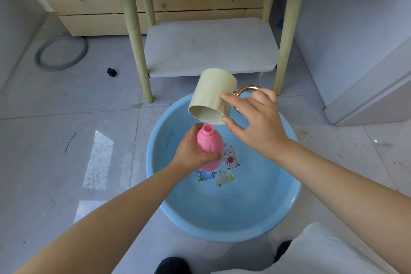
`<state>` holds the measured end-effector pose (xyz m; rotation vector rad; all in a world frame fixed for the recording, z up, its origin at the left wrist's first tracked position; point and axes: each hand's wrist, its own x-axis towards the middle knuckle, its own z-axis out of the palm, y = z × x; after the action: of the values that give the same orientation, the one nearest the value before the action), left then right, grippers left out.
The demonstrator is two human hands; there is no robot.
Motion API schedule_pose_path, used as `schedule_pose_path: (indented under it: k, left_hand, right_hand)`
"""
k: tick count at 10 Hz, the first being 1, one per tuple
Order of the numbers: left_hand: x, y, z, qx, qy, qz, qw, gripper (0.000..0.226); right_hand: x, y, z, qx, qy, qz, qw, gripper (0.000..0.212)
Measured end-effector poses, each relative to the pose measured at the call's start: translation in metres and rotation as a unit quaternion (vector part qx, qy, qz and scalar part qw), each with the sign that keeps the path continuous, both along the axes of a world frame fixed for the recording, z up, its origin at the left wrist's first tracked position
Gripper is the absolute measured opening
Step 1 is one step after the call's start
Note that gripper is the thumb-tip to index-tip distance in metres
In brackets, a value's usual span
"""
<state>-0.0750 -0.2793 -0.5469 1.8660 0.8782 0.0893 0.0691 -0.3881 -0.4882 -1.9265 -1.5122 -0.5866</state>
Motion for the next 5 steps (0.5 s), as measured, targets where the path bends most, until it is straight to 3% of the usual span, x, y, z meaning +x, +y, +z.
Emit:
schedule_pose_path:
  k: [4,5]
  left_hand:
    - [-0.0006,-0.0015,0.0028,-0.002,-0.004,0.002,1.0,0.073]
    - [-0.0014,-0.0014,0.0028,-0.004,-0.003,0.004,1.0,0.073]
  right_hand:
    - [0.0008,-0.0013,0.0011,0.0,-0.007,0.013,1.0,0.039]
    - [-0.0008,-0.0021,0.0029,0.013,0.027,0.015,0.999,0.039]
